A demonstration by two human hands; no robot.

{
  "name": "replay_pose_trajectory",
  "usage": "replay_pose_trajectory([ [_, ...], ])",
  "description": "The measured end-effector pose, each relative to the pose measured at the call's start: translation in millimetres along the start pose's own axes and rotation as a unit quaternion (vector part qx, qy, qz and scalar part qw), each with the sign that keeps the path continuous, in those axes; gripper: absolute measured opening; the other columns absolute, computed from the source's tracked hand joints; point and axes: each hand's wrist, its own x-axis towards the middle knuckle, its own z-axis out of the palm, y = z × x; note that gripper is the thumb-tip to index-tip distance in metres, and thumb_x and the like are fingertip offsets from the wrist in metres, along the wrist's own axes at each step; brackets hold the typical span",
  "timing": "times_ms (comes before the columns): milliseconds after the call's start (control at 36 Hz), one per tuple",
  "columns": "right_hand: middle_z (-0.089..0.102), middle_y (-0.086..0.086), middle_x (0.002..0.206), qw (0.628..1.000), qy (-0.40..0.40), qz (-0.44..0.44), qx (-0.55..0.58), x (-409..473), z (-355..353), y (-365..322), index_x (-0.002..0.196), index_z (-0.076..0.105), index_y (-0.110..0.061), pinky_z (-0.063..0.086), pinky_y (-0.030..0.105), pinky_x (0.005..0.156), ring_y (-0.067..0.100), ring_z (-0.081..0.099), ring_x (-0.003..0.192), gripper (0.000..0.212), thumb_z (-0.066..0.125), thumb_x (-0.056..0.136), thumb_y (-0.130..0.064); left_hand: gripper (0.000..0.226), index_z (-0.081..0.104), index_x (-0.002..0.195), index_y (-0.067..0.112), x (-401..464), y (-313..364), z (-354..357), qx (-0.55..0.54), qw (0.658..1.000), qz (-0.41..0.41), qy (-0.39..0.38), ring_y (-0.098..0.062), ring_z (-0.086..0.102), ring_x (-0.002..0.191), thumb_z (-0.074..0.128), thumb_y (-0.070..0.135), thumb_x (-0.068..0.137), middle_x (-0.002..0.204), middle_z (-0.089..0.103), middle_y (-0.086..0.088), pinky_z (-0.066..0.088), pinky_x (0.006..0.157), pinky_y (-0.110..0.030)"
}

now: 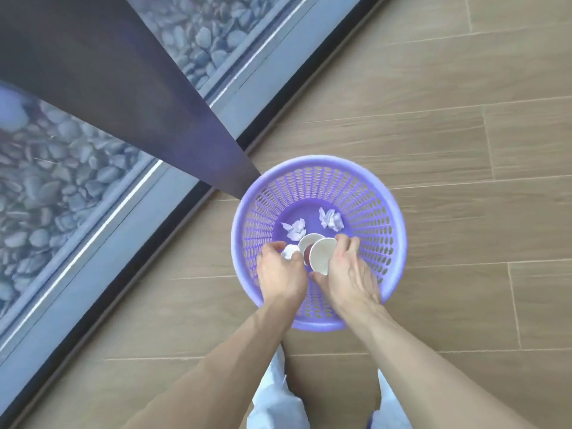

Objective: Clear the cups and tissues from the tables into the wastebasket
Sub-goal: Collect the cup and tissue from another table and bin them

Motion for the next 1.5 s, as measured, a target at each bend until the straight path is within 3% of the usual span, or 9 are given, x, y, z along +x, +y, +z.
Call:
replay_pose_trajectory([
  [278, 0.040, 0.011, 0.123, 1.000, -0.028, 0.007, 0.001, 38, 34, 1, 0.131, 0.031, -0.010, 0.046, 0.041, 0.070, 0.035, 0.064, 0.101, 0.072, 0.075, 0.080, -0.035, 0.026, 0.053, 0.101, 0.030, 33, 2, 17, -0.002, 1.000, 0.013, 0.027, -0.030, 0.069, 0.088, 0.053, 0.027, 0.075, 0.105, 0.066, -0.010, 0.054, 0.086, -0.045],
  [389, 0.039, 0.013, 0.125, 0.999, -0.041, 0.013, 0.012, 43, 42, 2, 0.143, 0.022, -0.007, 0.050, 0.043, 0.074, 0.037, 0.064, 0.102, 0.083, 0.074, 0.082, -0.028, 0.035, 0.053, 0.106, 0.027, 43, 7, 15, 0.000, 1.000, 0.008, 0.007, -0.028, 0.069, 0.091, 0.054, 0.029, 0.071, 0.108, 0.065, -0.008, 0.054, 0.086, -0.046],
  [694, 0.040, 0.013, 0.122, 0.998, -0.049, 0.043, -0.026, 33, 28, -2, 0.121, 0.037, -0.007, 0.050, 0.042, 0.073, 0.036, 0.066, 0.095, 0.042, 0.060, 0.086, -0.006, 0.040, 0.061, 0.113, 0.017, 35, 20, -3, 0.033, 0.999, 0.036, -0.012, -0.031, 0.070, 0.094, 0.056, 0.006, 0.075, 0.120, 0.058, -0.003, 0.054, 0.088, -0.045],
  [889, 0.039, 0.011, 0.124, 0.998, -0.050, 0.030, -0.015, 3, -1, -19, 0.126, 0.040, -0.008, 0.051, 0.042, 0.077, 0.033, 0.064, 0.100, 0.042, 0.056, 0.088, -0.007, 0.023, 0.053, 0.078, 0.033, 6, 28, -27, 0.049, 0.997, 0.029, -0.044, -0.032, 0.070, 0.087, 0.042, 0.024, 0.059, 0.109, 0.061, -0.003, 0.056, 0.085, -0.047],
  [1028, 0.041, 0.009, 0.127, 0.999, -0.047, 0.005, 0.008, -28, -47, -26, 0.126, 0.041, -0.010, 0.047, 0.041, 0.079, 0.032, 0.062, 0.105, 0.040, 0.054, 0.088, -0.010, 0.020, 0.063, 0.093, 0.012, -33, 58, -57, 0.046, 0.994, 0.028, -0.100, -0.031, 0.073, 0.075, 0.048, 0.002, 0.084, 0.088, 0.071, -0.009, 0.060, 0.073, -0.038],
  [1167, 0.049, 0.007, 0.130, 0.997, -0.023, -0.012, 0.079, -64, -118, -29, 0.130, 0.043, -0.013, 0.041, 0.037, 0.093, 0.028, 0.056, 0.117, 0.040, 0.050, 0.090, -0.010, 0.016, 0.063, 0.093, 0.008, -81, 99, -95, 0.041, 0.984, 0.022, -0.174, -0.023, 0.066, 0.061, 0.048, 0.006, 0.091, 0.078, 0.066, -0.005, 0.059, 0.067, -0.039],
  [1278, 0.064, 0.006, 0.115, 0.980, 0.026, 0.028, 0.195, -93, -187, -42, 0.121, 0.053, -0.009, 0.041, 0.035, 0.093, 0.028, 0.060, 0.109, 0.034, 0.055, 0.087, -0.008, 0.016, 0.064, 0.100, 0.000, -127, 151, -130, 0.042, 0.976, 0.064, -0.203, -0.021, 0.066, 0.060, 0.054, 0.011, 0.094, 0.079, 0.065, -0.006, 0.056, 0.056, -0.032],
  [1417, 0.068, -0.001, 0.095, 0.962, 0.086, 0.030, 0.258, -130, -287, -69, 0.111, 0.062, -0.013, 0.045, 0.033, 0.087, 0.025, 0.064, 0.098, 0.026, 0.056, 0.086, -0.012, 0.012, 0.067, 0.093, 0.004, -199, 233, -176, 0.047, 0.967, 0.144, -0.206, -0.024, 0.067, 0.066, 0.055, 0.007, 0.091, 0.080, 0.069, -0.007, 0.060, 0.070, -0.041],
  [1500, 0.071, 0.003, 0.100, 0.950, 0.126, 0.011, 0.284, -160, -360, -92, 0.109, 0.065, -0.013, 0.046, 0.032, 0.088, 0.026, 0.066, 0.098, 0.024, 0.058, 0.086, -0.013, 0.013, 0.066, 0.087, 0.011, -253, 286, -208, 0.061, 0.956, 0.197, -0.211, -0.020, 0.066, 0.063, 0.054, 0.006, 0.089, 0.082, 0.070, -0.004, 0.060, 0.060, -0.032],
])
